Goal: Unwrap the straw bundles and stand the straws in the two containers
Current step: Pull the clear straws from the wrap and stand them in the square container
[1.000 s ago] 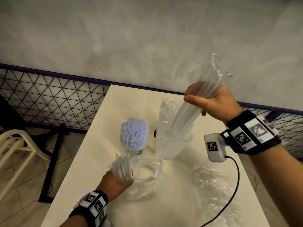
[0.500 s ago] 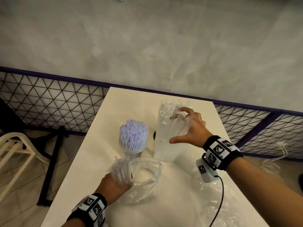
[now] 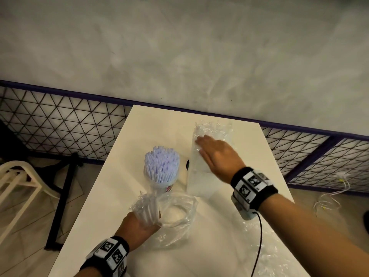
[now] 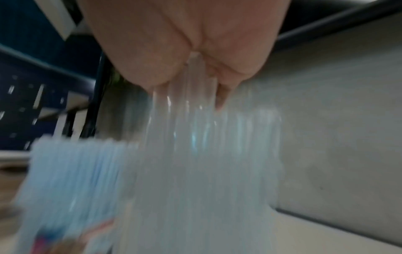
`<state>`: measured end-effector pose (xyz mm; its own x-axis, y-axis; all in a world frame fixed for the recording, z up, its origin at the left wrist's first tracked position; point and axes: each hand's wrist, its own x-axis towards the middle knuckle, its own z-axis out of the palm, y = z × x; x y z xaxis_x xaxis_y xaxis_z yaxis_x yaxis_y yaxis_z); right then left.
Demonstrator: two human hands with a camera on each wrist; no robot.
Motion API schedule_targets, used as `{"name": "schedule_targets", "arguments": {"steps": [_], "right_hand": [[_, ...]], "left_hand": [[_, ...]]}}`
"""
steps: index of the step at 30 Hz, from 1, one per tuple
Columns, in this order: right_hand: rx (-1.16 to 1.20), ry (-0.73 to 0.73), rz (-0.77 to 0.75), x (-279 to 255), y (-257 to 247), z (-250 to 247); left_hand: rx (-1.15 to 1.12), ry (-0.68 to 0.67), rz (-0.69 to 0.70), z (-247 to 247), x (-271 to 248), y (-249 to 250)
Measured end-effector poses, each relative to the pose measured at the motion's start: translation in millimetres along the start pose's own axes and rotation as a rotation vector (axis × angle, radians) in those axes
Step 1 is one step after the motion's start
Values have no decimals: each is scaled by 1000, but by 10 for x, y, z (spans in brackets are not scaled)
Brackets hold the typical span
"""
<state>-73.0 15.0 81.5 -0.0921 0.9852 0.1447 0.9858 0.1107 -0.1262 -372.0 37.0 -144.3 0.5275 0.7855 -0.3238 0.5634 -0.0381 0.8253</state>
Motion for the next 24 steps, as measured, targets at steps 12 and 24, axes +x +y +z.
{"name": "schedule_targets", "arguments": {"steps": [12,24], "right_hand": [[73,195,91,-352,351,175],[61,206,56,15,279,262]], "left_hand": [[-8,8,-39,-10,-53,35],[1,42,-59,-7,-111,195]]}}
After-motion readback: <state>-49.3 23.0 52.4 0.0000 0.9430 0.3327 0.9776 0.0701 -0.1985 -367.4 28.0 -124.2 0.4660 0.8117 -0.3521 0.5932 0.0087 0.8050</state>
